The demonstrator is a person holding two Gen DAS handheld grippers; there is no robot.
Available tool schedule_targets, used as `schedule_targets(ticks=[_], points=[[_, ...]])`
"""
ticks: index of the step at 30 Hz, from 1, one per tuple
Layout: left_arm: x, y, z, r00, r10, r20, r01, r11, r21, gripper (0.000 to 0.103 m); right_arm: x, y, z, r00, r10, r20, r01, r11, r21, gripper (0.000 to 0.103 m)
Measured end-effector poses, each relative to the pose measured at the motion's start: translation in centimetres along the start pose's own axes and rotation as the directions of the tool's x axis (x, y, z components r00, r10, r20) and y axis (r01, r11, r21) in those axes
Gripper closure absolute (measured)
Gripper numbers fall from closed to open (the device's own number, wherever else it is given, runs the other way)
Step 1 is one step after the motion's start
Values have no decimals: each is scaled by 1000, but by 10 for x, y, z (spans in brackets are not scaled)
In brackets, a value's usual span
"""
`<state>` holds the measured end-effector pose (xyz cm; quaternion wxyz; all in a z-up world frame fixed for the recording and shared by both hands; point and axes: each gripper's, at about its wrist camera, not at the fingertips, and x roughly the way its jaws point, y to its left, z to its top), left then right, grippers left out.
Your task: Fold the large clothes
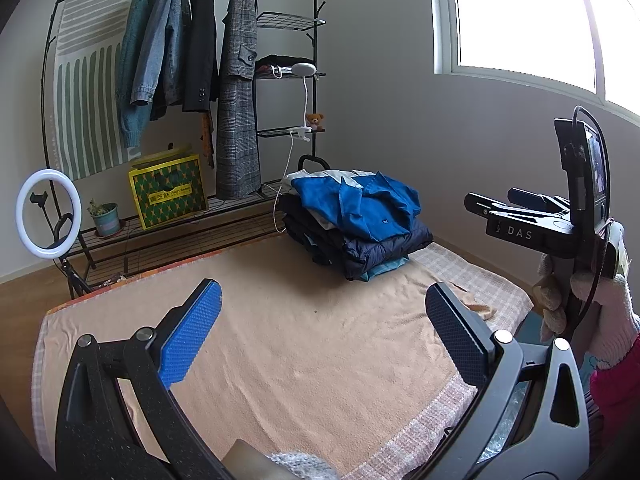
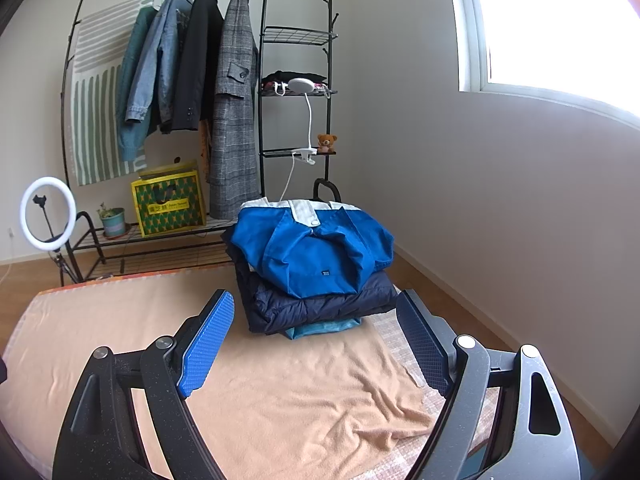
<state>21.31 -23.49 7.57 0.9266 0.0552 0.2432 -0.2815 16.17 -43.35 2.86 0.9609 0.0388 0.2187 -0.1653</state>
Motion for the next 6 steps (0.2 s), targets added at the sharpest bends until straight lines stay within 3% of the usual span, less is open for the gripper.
schedule_targets(ticks=[6], points=[[0,-1,3,1000,8,-3,-8,1000,1,0,0,0,0,1000,1,0,-1,1000,0,20]])
